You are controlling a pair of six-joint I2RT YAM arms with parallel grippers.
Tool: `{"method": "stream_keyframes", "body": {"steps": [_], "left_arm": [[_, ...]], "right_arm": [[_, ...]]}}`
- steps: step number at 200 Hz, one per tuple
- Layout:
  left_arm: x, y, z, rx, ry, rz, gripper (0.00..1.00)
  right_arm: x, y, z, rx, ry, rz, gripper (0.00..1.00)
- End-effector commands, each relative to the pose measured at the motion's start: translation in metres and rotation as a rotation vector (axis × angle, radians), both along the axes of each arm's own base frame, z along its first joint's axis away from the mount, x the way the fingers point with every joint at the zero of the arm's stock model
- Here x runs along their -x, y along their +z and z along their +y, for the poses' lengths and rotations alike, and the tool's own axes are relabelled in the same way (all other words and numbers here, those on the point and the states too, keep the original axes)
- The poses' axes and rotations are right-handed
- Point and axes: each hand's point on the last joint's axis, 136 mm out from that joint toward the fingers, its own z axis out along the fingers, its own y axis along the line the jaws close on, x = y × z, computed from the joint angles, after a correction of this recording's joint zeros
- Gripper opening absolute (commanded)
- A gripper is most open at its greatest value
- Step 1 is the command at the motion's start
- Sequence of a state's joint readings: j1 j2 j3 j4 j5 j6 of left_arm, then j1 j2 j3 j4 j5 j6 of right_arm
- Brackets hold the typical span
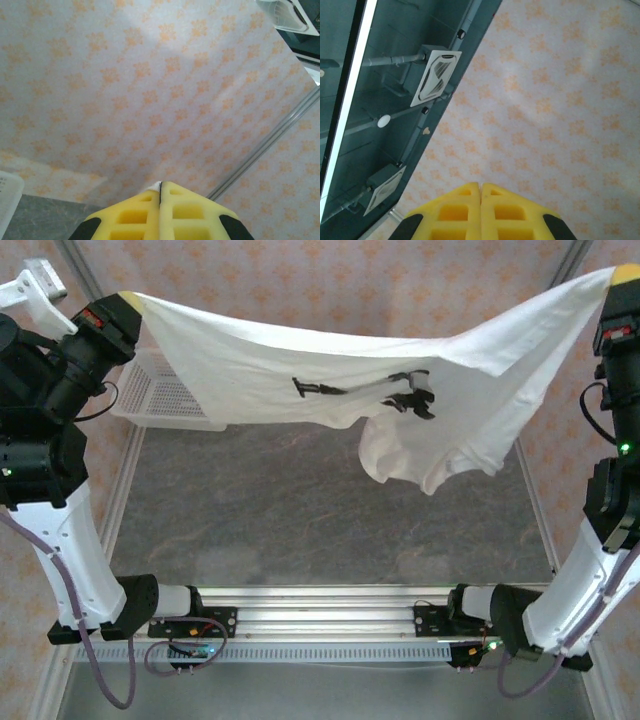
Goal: Fold the inside-out t-shirt
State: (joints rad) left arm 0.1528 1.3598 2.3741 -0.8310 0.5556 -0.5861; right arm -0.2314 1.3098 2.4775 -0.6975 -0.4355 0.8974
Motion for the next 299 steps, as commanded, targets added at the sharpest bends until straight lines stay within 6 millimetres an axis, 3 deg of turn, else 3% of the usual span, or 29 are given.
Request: {"method": "stream_keyframes", "body": {"steps": [1,42,62,76,90,107,165,188,214,236,259,279,299], "left_arm": [[0.027,0.014,0.012,-0.013,0.096,-0.048,0.00],[0.079,0.036,0.027,-0.074,0.244,-0.170,0.00],[0.089,0.042,0.027,-0.079,0.255,-0.192,0.00],[0.091,0.044,0.026,-0.074,0.250,-0.199,0.00],[0.084,0.043,0.026,-0.070,0.245,-0.193,0.00],[0.062,0.035,0.029,-0.065,0.240,-0.160,0.00],[-0.068,-0.028,0.043,-0.038,0.189,0.025,0.00],[-0.107,-0.032,0.047,0.009,0.169,0.028,0.00],[-0.122,-0.006,0.037,0.033,0.096,-0.029,0.00],[-0.113,0.024,0.030,0.043,0.059,-0.106,0.00],[-0.108,0.031,0.026,0.057,0.029,-0.128,0.00],[-0.114,0.009,0.022,0.070,0.002,-0.048,0.00],[-0.129,-0.048,0.021,0.100,-0.007,0.118,0.00]], "right_arm": [[0.012,0.014,-0.002,-0.012,-0.019,-0.044,0.00],[0.054,0.045,0.005,0.028,-0.041,-0.212,0.00],[0.069,0.053,0.004,0.046,-0.078,-0.253,0.00],[0.068,0.055,0.003,0.050,-0.082,-0.259,0.00],[0.053,0.051,0.000,0.043,-0.076,-0.237,0.00],[0.021,0.042,-0.005,0.025,-0.057,-0.185,0.00],[-0.120,0.012,-0.012,-0.041,0.097,-0.068,0.00],[-0.160,0.013,-0.017,-0.068,0.114,-0.097,0.00],[-0.175,0.024,-0.024,-0.124,0.130,-0.178,0.00],[-0.161,0.036,-0.026,-0.108,0.094,-0.227,0.00],[-0.144,0.040,-0.026,-0.060,0.050,-0.225,0.00],[-0.149,0.017,-0.029,-0.074,0.026,-0.103,0.00],[-0.181,-0.044,-0.018,-0.095,0.098,0.137,0.00]]}}
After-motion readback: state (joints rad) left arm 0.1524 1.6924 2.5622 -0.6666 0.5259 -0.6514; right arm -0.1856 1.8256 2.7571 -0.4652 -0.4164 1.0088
